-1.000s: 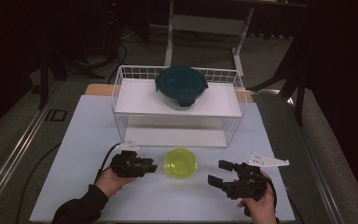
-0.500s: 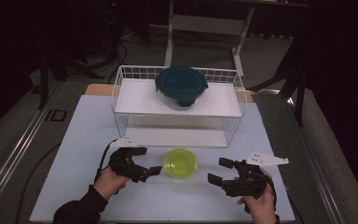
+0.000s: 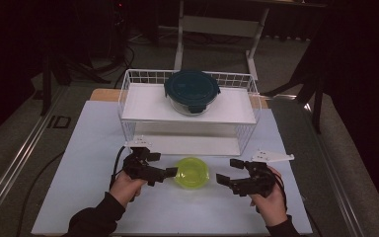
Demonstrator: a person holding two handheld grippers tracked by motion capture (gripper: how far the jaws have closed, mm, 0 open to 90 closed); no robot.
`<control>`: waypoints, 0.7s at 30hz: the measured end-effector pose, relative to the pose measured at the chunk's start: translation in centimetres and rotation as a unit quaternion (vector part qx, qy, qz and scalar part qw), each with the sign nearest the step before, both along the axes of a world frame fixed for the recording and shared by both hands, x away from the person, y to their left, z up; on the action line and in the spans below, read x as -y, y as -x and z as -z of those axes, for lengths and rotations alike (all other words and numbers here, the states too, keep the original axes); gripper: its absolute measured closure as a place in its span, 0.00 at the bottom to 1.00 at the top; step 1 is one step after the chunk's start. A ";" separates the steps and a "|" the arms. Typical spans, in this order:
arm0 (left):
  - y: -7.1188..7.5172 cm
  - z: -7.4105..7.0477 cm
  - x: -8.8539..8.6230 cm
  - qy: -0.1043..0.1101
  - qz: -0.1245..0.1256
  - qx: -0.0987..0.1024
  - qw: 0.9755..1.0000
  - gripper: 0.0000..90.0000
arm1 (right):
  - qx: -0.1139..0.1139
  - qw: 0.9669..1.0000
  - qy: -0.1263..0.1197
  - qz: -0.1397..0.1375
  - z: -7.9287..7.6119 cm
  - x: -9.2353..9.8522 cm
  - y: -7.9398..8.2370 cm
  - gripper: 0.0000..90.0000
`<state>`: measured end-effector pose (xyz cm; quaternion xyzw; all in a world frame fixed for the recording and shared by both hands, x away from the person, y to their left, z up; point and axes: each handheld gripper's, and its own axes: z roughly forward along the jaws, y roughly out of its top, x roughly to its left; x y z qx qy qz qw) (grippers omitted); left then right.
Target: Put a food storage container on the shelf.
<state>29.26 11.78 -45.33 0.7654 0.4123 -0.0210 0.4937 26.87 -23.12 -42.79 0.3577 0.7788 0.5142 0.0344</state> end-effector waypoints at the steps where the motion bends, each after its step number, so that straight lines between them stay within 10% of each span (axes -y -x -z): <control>1: -0.2 0.3 0.1 0.003 0.001 -0.007 1.000 0.04 | -0.007 1.000 0.001 0.002 0.2 -0.2 -0.3 0.15; 12: -0.9 2.5 1.1 -0.003 -0.016 -0.061 0.998 0.19 | -0.080 0.997 0.002 0.016 2.6 -2.1 -3.4 0.25; 21: -1.6 4.1 1.6 0.001 -0.018 -0.112 0.994 0.44 | -0.148 0.988 0.013 0.045 4.6 -2.7 -4.9 0.41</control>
